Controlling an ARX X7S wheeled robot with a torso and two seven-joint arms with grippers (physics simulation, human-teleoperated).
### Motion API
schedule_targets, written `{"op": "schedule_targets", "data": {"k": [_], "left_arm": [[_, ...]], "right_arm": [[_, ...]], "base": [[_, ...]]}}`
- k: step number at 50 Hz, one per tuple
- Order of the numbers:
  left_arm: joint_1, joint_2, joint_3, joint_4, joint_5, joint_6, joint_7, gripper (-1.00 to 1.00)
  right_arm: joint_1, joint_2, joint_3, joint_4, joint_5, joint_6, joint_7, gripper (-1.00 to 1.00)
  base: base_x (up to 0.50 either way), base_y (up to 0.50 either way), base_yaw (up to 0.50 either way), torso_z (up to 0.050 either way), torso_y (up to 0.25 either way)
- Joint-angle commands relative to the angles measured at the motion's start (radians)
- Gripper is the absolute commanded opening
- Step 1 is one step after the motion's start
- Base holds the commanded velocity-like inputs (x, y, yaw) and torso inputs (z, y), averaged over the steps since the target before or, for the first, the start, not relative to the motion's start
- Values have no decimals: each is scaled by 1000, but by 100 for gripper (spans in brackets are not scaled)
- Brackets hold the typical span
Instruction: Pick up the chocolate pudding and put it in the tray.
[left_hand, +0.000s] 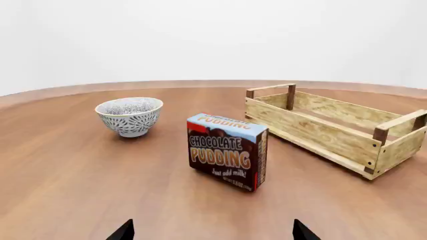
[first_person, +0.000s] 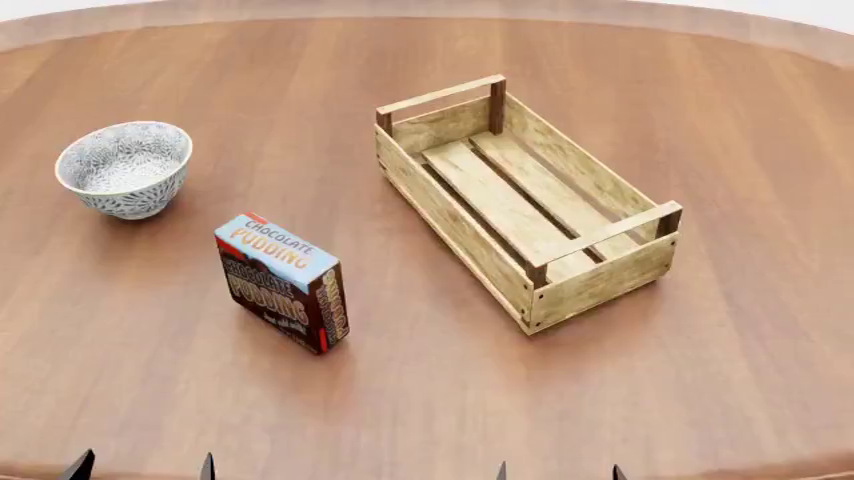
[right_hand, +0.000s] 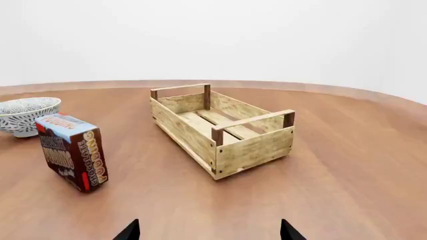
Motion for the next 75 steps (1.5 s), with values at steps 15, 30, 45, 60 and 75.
{"op": "schedule_targets", "data": {"k": [15,30,45,60,75], "left_arm": [[31,-53,60,102,-42,1,-97,100],[14,-75,84,69,-65,15,-122,100],[8,-94,110,48,-70,26,-143,100],[16,-113,129,75,-82,19,-164,100],[15,-127,143,77,-91,26,-181,100]], "right_arm": [[-7,61,-91,-148,-1,40,59,100],[9,75,-125,-111,20,17,82,100],[7,90,-150,-106,34,11,101,100],[8,105,-168,-120,56,28,121,100],[16,115,-184,-111,68,31,144,100]], "base": [[7,8,0,0,0],[272,192,0,0,0],[387,166,0,0,0],[415,111,0,0,0],[427,85,0,0,0]]}}
